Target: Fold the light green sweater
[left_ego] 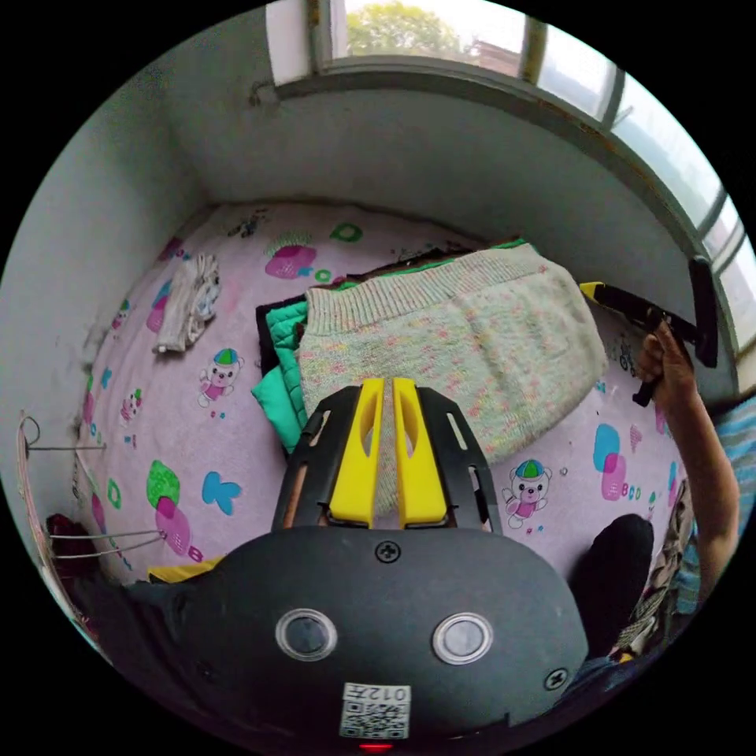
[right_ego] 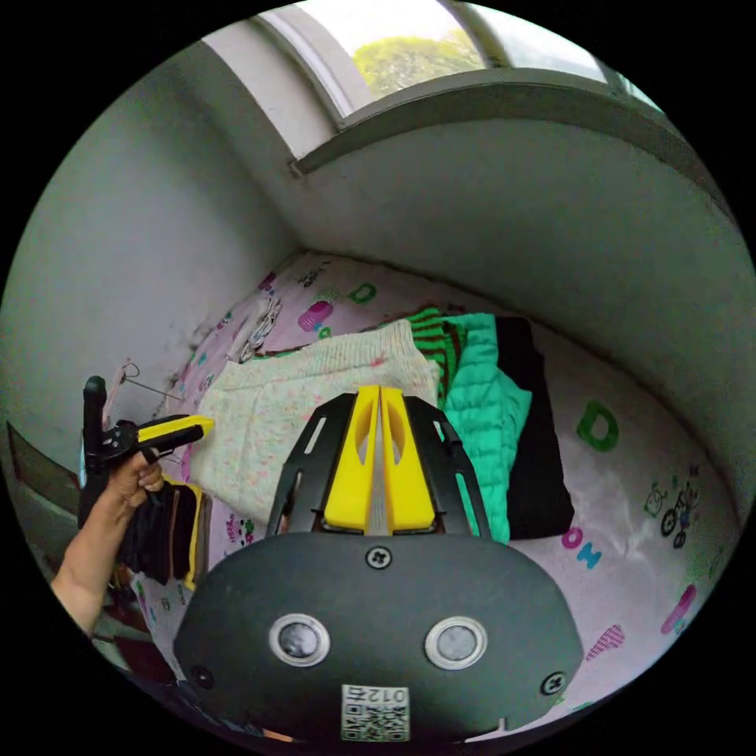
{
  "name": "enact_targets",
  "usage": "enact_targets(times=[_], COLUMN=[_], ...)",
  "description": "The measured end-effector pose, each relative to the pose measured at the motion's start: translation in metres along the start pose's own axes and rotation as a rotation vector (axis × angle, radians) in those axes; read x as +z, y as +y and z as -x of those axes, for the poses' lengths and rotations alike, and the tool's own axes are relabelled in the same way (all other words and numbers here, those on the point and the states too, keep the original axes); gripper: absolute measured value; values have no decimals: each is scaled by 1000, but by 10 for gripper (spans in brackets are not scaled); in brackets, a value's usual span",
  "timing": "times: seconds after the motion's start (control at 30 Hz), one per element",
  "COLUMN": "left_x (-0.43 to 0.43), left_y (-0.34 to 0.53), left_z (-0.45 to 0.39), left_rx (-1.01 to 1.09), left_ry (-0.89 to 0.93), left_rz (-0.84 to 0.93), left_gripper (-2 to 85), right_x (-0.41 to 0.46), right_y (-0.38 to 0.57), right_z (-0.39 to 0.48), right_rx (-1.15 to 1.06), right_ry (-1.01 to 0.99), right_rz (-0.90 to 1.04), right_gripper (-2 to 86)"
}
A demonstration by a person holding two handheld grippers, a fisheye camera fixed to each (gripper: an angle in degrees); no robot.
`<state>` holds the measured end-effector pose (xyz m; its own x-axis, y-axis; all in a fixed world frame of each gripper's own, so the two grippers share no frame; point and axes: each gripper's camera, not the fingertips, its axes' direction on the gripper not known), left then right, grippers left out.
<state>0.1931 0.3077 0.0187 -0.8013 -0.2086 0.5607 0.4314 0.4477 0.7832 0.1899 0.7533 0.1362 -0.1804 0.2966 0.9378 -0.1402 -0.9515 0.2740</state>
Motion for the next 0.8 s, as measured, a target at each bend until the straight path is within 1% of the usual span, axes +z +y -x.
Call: enact_targets(times=[0.1,0.13,0.23,0.33,0.47,0.63,0.73,0.8], left_x=[21,26,32,40,40,20,-15,-18], left_y=[-13,-17,-26,-38,-41,-36,-25,-27], left_z=[5,5,4,4,7,4,-13,-29], left_rx=[5,13,29,44,25,55,111,147], left_ry=[-30,-42,-60,-62,-34,-40,-10,3], left_rz=[50,58,69,120,129,64,-82,-87], left_gripper=[7,7,6,6,6,7,7,6], right_x=[31,45,68,82,80,47,27,25], right_y=[-14,-17,-22,-24,-13,5,21,31], right_z=[7,7,10,18,30,44,69,89], right_rx=[-7,-12,-32,-53,-73,-69,-150,-218], right_ry=[80,98,123,149,164,129,67,51], right_rz=[86,141,211,277,261,177,150,167], right_gripper=[-9,-9,-10,-10,-10,-9,-9,-10])
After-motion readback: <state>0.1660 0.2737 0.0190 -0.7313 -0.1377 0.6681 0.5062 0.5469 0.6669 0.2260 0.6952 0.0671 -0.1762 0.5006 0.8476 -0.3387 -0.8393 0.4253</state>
